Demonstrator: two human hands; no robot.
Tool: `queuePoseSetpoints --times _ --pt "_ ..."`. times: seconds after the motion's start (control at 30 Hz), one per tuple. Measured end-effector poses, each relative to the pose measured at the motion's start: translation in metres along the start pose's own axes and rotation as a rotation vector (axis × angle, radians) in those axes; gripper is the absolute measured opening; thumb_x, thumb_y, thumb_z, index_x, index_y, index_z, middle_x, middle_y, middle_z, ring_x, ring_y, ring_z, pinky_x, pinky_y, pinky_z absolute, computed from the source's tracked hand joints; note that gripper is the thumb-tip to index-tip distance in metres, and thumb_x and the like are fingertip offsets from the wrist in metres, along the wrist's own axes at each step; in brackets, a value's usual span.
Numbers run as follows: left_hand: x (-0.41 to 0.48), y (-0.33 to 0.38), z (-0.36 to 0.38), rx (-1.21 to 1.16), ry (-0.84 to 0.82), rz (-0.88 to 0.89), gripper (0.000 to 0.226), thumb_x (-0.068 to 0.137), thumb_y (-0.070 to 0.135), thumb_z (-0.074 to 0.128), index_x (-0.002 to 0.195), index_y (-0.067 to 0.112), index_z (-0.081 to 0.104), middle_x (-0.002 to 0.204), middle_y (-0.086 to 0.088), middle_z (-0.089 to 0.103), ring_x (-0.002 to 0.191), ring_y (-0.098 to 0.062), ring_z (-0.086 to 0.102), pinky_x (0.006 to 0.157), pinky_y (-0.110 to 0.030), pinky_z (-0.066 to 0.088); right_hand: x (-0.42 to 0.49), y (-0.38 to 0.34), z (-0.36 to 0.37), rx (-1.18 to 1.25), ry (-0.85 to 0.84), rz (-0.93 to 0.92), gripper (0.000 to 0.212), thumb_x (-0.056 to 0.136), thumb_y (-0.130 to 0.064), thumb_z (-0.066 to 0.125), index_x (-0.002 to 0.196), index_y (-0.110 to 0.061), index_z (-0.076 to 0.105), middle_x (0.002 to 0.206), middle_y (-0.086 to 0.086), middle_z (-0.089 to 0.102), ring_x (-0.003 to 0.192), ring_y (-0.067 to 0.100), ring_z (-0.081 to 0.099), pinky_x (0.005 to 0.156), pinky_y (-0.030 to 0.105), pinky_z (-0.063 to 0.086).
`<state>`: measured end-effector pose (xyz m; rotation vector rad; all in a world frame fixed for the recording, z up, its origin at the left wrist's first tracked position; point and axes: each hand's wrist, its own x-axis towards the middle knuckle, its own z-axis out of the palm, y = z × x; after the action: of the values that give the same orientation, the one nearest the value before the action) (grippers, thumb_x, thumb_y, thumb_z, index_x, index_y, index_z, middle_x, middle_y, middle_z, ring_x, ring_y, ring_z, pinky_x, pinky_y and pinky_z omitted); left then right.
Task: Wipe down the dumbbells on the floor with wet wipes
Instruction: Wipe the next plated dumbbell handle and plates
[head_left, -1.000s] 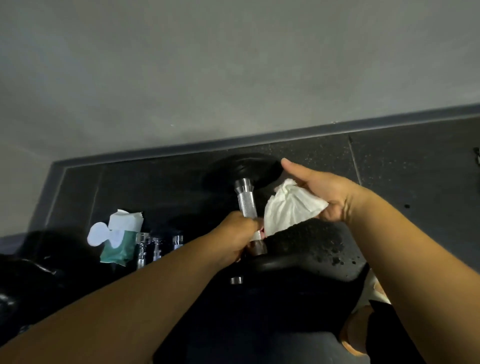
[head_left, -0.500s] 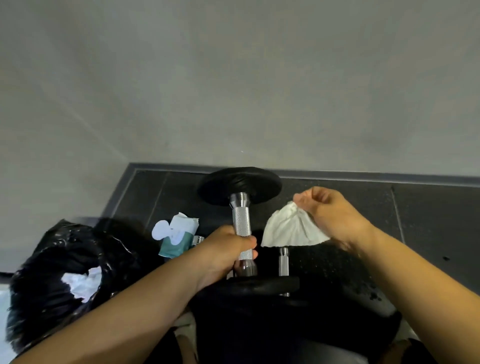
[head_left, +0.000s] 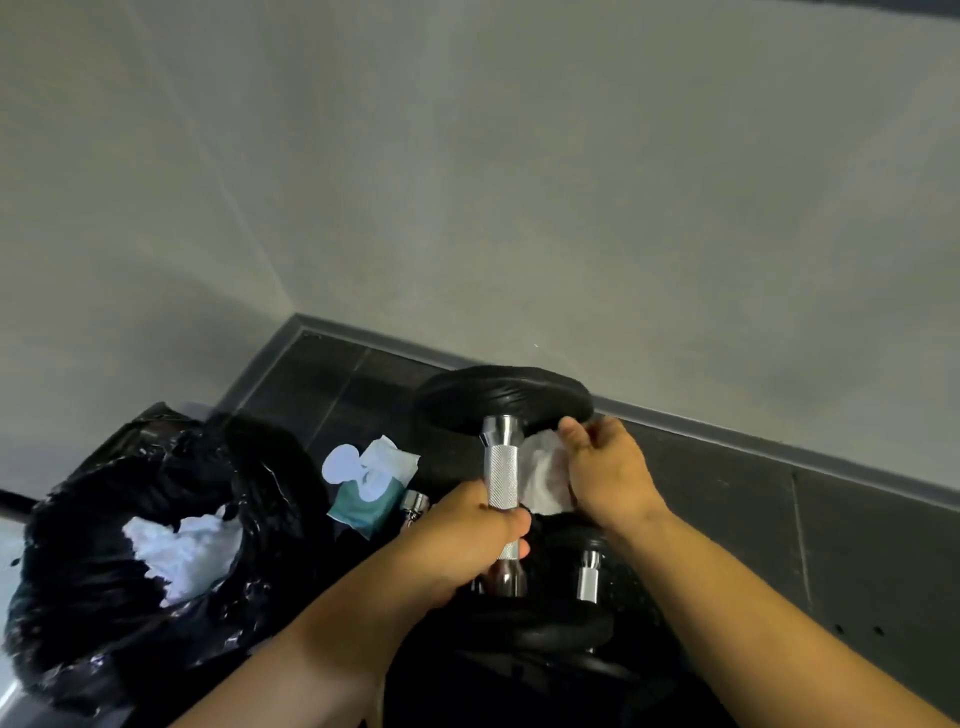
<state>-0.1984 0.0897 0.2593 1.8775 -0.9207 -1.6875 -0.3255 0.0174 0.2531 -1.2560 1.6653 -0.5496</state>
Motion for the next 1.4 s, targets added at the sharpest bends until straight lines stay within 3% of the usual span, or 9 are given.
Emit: queuePoseSetpoints --times 0.17,0.4,0.6,0.7,0.83,0.93,1.0,1.17,1.4 --pt "0.006 0.008 -0.019 -0.034 0.040 0.032 0.025 0.092 0.022 0.058 0.115 0.019 0.052 0.096 0.000 0.068 0.084 -0.006 0.068 0.072 -0.026 0.052 -0.014 -0.021 0.018 0.200 0.092 0.005 0.022 0.097 -0.030 0.051 0.089 -0.010 0.053 0.080 0.005 0.058 0.073 0.017 0.052 0.063 0.027 0.043" --pt "0.006 0.010 -0.041 -0.019 0.058 0.076 0.014 0.092 0.015 0.054 0.104 0.017 0.061 0.091 -0.004 0.068 0.076 -0.012 0.064 0.069 -0.025 0.052 -0.051 -0.067 0.038 0.500 -0.145 0.000 0.022 0.094 -0.024 0.055 0.083 -0.009 0.066 0.081 0.009 0.070 0.078 0.019 0.063 0.079 0.031 0.051" --pt "0.001 0.016 -0.052 -0.012 0.133 0.107 0.010 0.087 0.009 0.053 0.083 0.017 0.057 0.092 -0.012 0.068 0.085 -0.023 0.066 0.075 -0.032 0.054 -0.062 -0.082 0.061 0.382 -0.106 -0.153 0.018 0.093 -0.006 0.055 0.088 -0.011 0.070 0.079 -0.001 0.072 0.068 0.000 0.066 0.059 0.011 0.049" --pt "-0.002 0.017 -0.056 -0.046 0.162 0.176 0.022 0.091 0.006 0.050 0.073 0.020 0.052 0.077 -0.002 0.061 0.071 -0.014 0.059 0.067 -0.027 0.051 -0.049 -0.079 0.076 0.205 0.033 -0.224 0.015 0.084 -0.003 0.067 0.082 -0.018 0.062 0.079 0.000 0.067 0.073 0.011 0.065 0.065 0.020 0.052" --pt "0.000 0.019 -0.055 -0.080 0.220 0.237 0.021 0.093 0.015 0.052 0.074 0.023 0.048 0.074 0.005 0.057 0.065 -0.004 0.053 0.051 -0.011 0.043 -0.031 -0.084 0.086 0.140 0.100 -0.122 0.029 0.073 -0.031 0.080 0.091 -0.019 0.059 0.089 0.003 0.068 0.082 0.019 0.067 0.077 0.038 0.057" --pt "-0.004 0.021 -0.055 -0.018 0.238 0.306 0.014 0.092 0.007 0.052 0.100 0.016 0.059 0.096 -0.007 0.065 0.087 -0.021 0.063 0.074 -0.022 0.050 -0.031 -0.099 0.093 0.036 0.002 -0.029 0.060 0.061 -0.060 0.073 0.103 -0.017 0.064 0.093 0.001 0.070 0.088 0.018 0.068 0.084 0.040 0.055" --pt "-0.006 0.023 -0.053 0.104 0.248 0.386 0.031 0.089 -0.002 0.053 0.119 0.004 0.058 0.114 -0.014 0.063 0.106 -0.027 0.061 0.076 -0.011 0.040 -0.031 -0.110 0.095 -0.024 -0.062 0.052 0.076 0.049 -0.068 0.066 0.105 -0.017 0.062 0.100 0.005 0.068 0.096 0.025 0.064 0.093 0.045 0.049" --pt "-0.008 0.024 -0.055 0.059 0.229 0.402 0.022 0.094 0.009 0.050 0.075 0.020 0.046 0.068 0.005 0.048 0.056 -0.005 0.047 0.043 -0.005 0.038 -0.015 -0.121 0.083 0.190 -0.172 0.092 0.020 0.082 -0.026 0.072 0.082 -0.009 0.061 0.073 0.009 0.064 0.067 0.023 0.062 0.060 0.031 0.050" --pt "-0.008 0.026 -0.068 -0.204 -0.042 0.540 0.023 0.092 0.015 0.058 0.115 0.020 0.056 0.094 -0.001 0.070 0.084 -0.007 0.071 0.081 -0.026 0.057 0.006 -0.127 0.050 0.430 -0.749 0.088 0.012 0.073 -0.019 0.068 0.063 -0.014 0.066 0.064 0.002 0.064 0.077 0.020 0.070 0.076 0.034 0.055"
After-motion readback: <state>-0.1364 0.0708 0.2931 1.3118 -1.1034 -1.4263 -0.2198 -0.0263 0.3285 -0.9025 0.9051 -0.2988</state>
